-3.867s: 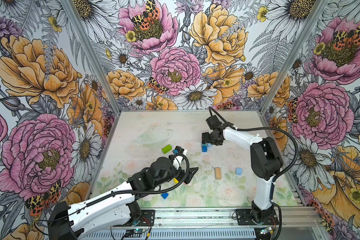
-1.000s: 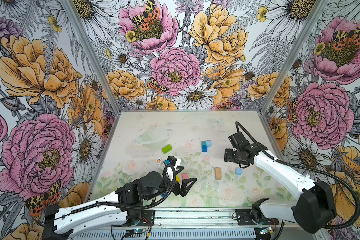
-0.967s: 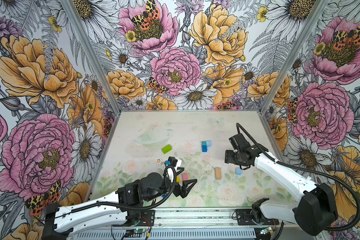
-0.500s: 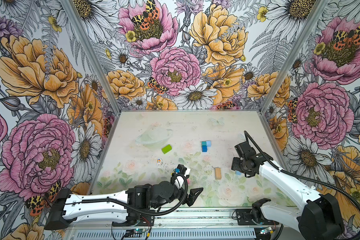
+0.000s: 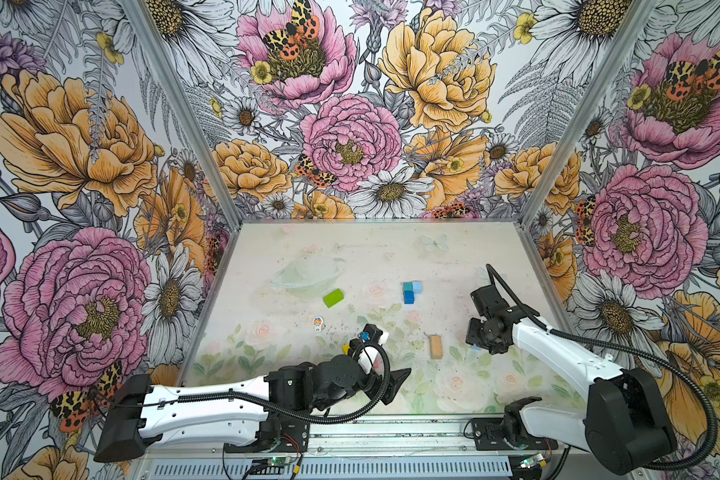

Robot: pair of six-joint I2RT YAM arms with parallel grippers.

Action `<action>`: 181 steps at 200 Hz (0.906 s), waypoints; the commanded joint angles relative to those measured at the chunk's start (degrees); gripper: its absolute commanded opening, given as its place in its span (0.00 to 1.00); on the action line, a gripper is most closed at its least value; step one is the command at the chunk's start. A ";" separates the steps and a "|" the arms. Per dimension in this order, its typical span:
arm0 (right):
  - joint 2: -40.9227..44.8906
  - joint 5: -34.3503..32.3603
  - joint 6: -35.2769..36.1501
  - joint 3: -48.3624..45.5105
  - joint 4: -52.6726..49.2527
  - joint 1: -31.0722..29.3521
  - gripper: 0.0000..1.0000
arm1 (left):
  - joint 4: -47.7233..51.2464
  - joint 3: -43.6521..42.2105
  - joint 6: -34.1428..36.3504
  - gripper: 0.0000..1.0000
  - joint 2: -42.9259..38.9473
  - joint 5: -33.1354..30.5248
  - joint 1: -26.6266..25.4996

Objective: Build the wood block tower
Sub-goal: 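Grasp the loose light blue cube with the right gripper while the left arm draws back, then carry the light blue cube beside the dark blue cube and release it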

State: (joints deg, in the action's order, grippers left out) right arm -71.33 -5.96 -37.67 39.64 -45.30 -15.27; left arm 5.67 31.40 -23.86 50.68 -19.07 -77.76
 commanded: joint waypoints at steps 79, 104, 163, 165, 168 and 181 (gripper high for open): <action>-3.42 1.77 2.16 0.09 3.37 0.95 0.42 | -4.48 0.32 1.13 0.99 1.09 6.68 7.05; -3.52 1.92 2.34 0.57 3.29 0.96 0.39 | -4.57 0.07 1.09 0.99 1.26 6.68 7.75; -6.26 1.74 3.97 4.04 3.29 0.96 0.35 | -4.41 -0.55 1.09 0.99 0.66 9.33 9.69; -6.46 1.66 4.14 4.37 3.29 1.01 0.35 | -4.41 -0.57 1.09 0.99 0.65 9.39 9.72; -6.67 1.69 4.32 4.73 3.29 1.00 0.35 | -4.32 -0.59 1.09 0.99 0.65 9.47 9.99; -7.69 1.57 4.93 6.29 3.24 1.00 0.34 | -4.18 -0.72 1.09 0.99 0.50 9.84 10.68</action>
State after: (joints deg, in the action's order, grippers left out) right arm -77.65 -4.25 -34.54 42.06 -43.22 -14.63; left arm 2.68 31.40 -23.62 51.86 -11.22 -68.34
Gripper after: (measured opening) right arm 0.348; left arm 0.987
